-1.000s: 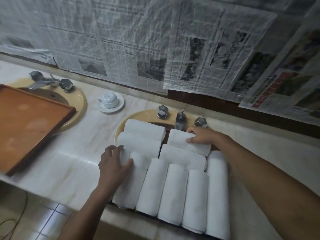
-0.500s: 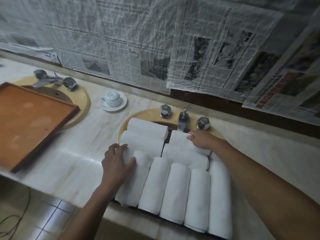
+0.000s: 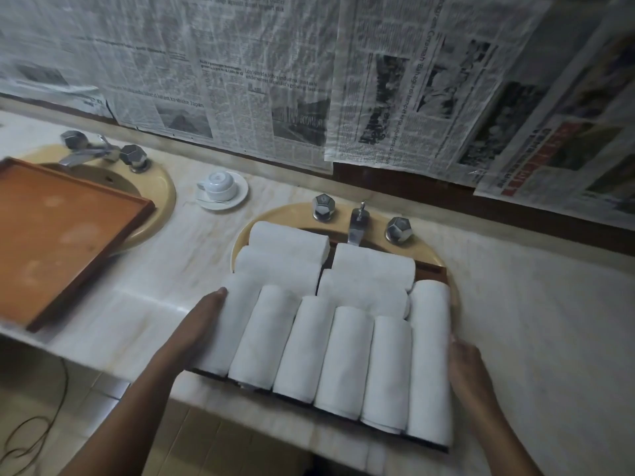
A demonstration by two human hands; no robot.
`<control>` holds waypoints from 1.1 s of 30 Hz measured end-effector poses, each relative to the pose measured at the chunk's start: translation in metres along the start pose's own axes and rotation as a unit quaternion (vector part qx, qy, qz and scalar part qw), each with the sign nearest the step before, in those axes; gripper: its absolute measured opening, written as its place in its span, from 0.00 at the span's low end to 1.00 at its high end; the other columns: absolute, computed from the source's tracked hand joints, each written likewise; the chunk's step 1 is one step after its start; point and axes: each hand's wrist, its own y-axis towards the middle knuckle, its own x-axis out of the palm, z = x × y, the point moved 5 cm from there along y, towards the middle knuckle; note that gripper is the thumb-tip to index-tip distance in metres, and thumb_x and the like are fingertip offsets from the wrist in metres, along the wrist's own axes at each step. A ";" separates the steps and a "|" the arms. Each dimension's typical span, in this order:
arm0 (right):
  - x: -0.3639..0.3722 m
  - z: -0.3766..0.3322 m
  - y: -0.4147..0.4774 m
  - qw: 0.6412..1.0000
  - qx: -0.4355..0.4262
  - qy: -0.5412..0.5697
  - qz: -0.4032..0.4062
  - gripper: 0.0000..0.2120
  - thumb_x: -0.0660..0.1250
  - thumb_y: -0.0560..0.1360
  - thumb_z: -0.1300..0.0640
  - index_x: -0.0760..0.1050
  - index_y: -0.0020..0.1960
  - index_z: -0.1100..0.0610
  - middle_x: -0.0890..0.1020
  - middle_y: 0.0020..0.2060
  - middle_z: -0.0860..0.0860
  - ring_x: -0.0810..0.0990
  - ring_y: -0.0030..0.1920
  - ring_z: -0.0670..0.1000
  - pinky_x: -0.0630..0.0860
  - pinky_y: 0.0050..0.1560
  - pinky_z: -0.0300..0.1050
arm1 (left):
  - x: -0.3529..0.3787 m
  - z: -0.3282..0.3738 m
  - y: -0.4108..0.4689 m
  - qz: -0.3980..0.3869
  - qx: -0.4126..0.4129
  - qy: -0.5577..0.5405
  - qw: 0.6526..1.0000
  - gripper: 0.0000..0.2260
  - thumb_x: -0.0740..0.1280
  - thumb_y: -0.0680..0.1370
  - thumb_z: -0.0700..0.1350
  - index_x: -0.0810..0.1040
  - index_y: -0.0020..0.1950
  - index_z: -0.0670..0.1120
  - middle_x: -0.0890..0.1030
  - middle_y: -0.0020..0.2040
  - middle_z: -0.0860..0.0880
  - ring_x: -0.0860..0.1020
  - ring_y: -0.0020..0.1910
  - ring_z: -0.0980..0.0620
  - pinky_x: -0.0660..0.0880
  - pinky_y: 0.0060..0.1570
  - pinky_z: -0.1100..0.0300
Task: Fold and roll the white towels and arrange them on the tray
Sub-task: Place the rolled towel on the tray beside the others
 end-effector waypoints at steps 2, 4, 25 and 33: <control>0.017 0.017 -0.008 0.989 0.060 0.122 -0.062 0.38 0.55 0.79 0.28 0.74 0.72 0.56 0.78 0.68 0.58 0.78 0.65 0.58 0.72 0.69 0.56 | 0.006 0.002 -0.011 0.000 -0.005 -0.040 0.999 0.27 0.62 0.76 0.73 0.83 0.60 0.55 0.85 0.59 0.53 0.83 0.58 0.50 0.74 0.67 0.45; 0.027 0.024 -0.009 0.974 0.084 0.192 -0.090 0.46 0.59 0.69 0.19 0.76 0.70 0.52 0.81 0.66 0.54 0.81 0.62 0.56 0.75 0.68 0.59 | 0.006 0.002 -0.017 0.003 -0.015 -0.059 0.998 0.25 0.62 0.79 0.70 0.83 0.60 0.53 0.85 0.58 0.50 0.83 0.57 0.48 0.74 0.66 0.44; -0.114 0.195 -0.016 0.960 0.040 0.265 -0.082 0.44 0.63 0.63 0.18 0.79 0.66 0.49 0.84 0.60 0.53 0.82 0.60 0.57 0.76 0.67 0.62 | 0.157 -0.078 -0.173 0.027 -0.017 -0.130 0.991 0.28 0.70 0.73 0.69 0.83 0.61 0.49 0.86 0.56 0.46 0.84 0.54 0.42 0.80 0.56 0.42; -0.216 0.272 -0.041 0.955 0.081 0.284 0.001 0.33 0.57 0.73 0.23 0.77 0.64 0.46 0.85 0.55 0.53 0.83 0.55 0.59 0.77 0.62 0.66 | 0.255 -0.042 -0.196 -0.077 0.052 -0.054 0.994 0.34 0.70 0.68 0.76 0.82 0.65 0.56 0.84 0.63 0.52 0.82 0.61 0.46 0.76 0.64 0.39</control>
